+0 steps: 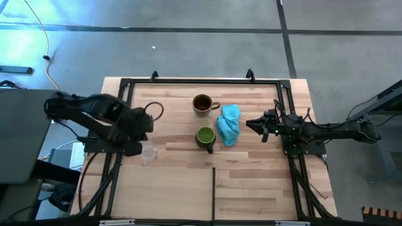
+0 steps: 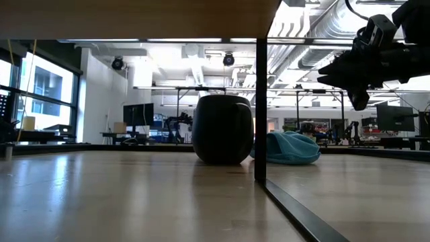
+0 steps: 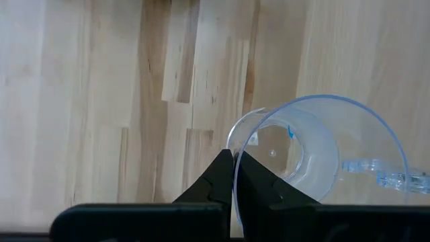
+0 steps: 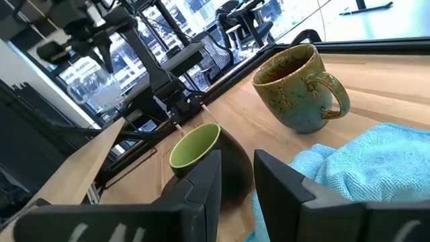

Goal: Stack small to large cups/mugs on shelf
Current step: Put the transparent mug on the shelf

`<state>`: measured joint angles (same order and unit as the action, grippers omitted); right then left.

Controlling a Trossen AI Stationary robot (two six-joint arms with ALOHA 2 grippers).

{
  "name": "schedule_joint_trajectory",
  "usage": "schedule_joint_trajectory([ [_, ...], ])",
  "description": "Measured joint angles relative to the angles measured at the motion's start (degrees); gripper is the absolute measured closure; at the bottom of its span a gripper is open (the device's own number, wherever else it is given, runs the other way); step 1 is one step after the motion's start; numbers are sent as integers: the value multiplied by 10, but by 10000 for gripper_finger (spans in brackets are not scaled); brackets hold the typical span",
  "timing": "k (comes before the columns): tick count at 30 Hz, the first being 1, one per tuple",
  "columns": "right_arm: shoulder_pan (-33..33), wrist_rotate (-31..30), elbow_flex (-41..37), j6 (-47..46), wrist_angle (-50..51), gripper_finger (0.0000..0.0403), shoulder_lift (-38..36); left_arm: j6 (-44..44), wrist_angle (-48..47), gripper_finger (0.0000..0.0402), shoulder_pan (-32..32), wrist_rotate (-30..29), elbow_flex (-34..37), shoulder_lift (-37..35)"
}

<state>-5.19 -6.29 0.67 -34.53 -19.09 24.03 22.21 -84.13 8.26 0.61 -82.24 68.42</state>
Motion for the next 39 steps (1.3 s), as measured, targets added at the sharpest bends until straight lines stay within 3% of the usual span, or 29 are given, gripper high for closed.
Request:
schedule_joint_trajectory([
  [21, 0, -1, 0, -15, 0, 322, 0, 301, -7, 401, 235, -115, 0, 4],
  [39, 0, -1, 0, -15, -5, 322, 0, 467, -14, 401, 361, -119, 0, 49],
])
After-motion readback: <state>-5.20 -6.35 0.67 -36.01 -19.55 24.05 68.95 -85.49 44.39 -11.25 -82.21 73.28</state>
